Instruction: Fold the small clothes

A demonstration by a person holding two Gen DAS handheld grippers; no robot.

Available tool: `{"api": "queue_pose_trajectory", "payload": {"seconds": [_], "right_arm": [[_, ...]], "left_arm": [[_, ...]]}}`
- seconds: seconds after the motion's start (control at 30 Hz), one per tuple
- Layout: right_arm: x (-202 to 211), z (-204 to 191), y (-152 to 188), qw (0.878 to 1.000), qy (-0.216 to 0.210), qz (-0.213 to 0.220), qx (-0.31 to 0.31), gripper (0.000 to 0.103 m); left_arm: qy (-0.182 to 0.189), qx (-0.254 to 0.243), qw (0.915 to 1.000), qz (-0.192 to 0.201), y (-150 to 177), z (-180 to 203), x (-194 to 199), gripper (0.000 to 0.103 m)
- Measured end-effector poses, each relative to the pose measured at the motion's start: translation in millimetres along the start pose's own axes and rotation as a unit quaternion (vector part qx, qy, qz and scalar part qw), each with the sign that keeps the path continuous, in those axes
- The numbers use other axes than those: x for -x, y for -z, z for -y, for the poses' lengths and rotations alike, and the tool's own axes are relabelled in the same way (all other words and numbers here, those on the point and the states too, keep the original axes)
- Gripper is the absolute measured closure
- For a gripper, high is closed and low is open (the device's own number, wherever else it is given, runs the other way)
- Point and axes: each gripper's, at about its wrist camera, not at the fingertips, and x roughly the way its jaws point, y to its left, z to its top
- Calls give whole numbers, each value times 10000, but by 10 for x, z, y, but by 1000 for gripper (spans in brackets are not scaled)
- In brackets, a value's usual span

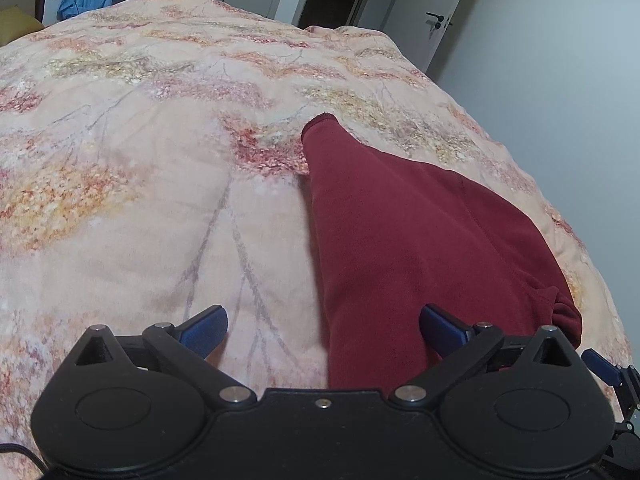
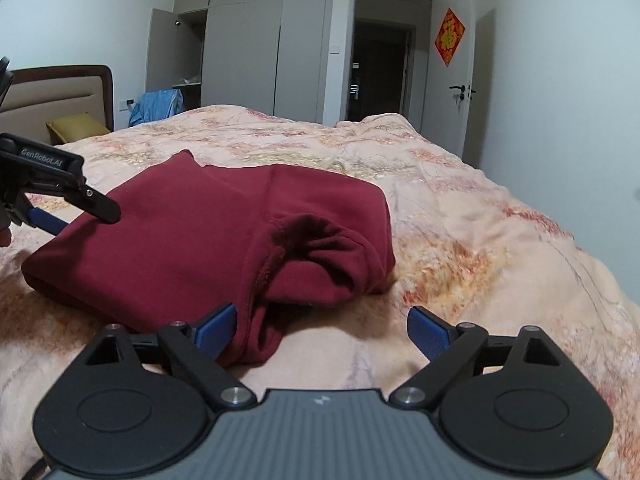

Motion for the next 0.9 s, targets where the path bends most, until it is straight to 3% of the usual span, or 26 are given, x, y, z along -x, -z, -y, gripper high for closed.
{"api": "queue_pose_trajectory", "payload": {"seconds": [0.3,0.53,0.8,0.9], "right_arm": [[97,362,-78,9973,-568,-98,-461,0],[59,357,-67,9980,-432,-289,-358,0],[-30,588,-256,9904,-655,-50,-1212,0],[-248,652,-374,9901,-439,-232,-1316,0]], "left_arm": [[-50,-181,9998,39,-64,46,10,1],[-62,-162,9998,3,-85,48,-10,1],[-99,-326,9994,9,-138,69,-52,1],[-42,-374,9993,38,-147,71,-81,1]]}}
